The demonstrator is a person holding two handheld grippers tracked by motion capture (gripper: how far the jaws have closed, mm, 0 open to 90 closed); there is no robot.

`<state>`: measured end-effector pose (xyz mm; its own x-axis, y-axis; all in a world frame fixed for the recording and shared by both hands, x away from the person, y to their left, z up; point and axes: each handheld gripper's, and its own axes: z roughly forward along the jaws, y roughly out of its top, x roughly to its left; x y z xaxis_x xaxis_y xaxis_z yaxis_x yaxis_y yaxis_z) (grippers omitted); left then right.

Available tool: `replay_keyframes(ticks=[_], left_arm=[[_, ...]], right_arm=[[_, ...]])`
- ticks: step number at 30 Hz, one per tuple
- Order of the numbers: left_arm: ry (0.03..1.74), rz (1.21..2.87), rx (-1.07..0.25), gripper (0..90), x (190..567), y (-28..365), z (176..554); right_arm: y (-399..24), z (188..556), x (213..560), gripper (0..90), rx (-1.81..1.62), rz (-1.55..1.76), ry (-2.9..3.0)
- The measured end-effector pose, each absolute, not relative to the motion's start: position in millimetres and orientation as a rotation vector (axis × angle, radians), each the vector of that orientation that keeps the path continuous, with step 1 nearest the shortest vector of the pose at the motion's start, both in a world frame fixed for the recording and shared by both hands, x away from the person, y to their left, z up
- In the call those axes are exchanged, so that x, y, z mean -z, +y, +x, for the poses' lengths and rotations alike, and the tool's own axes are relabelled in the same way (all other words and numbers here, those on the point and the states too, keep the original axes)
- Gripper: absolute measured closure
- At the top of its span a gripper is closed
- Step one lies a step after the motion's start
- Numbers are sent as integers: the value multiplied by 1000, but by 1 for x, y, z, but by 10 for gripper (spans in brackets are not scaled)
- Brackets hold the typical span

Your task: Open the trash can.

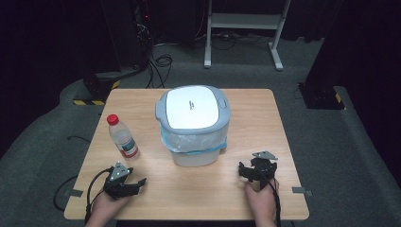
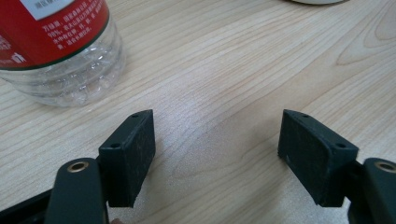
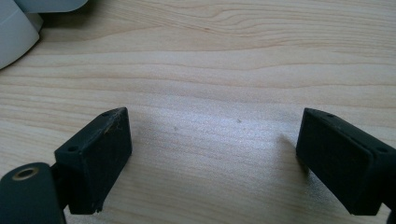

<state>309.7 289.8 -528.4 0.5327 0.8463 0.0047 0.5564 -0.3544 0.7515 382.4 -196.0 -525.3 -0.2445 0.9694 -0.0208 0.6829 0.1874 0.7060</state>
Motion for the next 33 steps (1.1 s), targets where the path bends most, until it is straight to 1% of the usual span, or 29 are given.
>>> replay_keyframes(ticks=[17,20,22,24,26,29,32,33], left_arm=[[1142,2055,-520,273,528,289,311],[1144,2059,-521,258,528,287,311],[1153,2057,-531,234,528,286,312],[1153,2058,-532,238,528,285,312],[1145,2056,-522,249,528,285,312],[1107,2066,-508,310,528,285,311],[1099,2065,-507,346,528,285,310],[1097,2066,-509,371,527,285,310]], right_arm=[[-196,382,525,101,-809,1548,1999],[-196,382,525,113,-821,1527,2019],[-198,379,525,146,-831,1521,2021],[-200,376,525,194,-842,1513,2019],[-200,373,522,324,-855,1478,2050],[-198,369,519,452,-861,1445,2061],[-196,366,515,545,-888,1431,2054],[-195,366,515,570,-884,1422,2062]])
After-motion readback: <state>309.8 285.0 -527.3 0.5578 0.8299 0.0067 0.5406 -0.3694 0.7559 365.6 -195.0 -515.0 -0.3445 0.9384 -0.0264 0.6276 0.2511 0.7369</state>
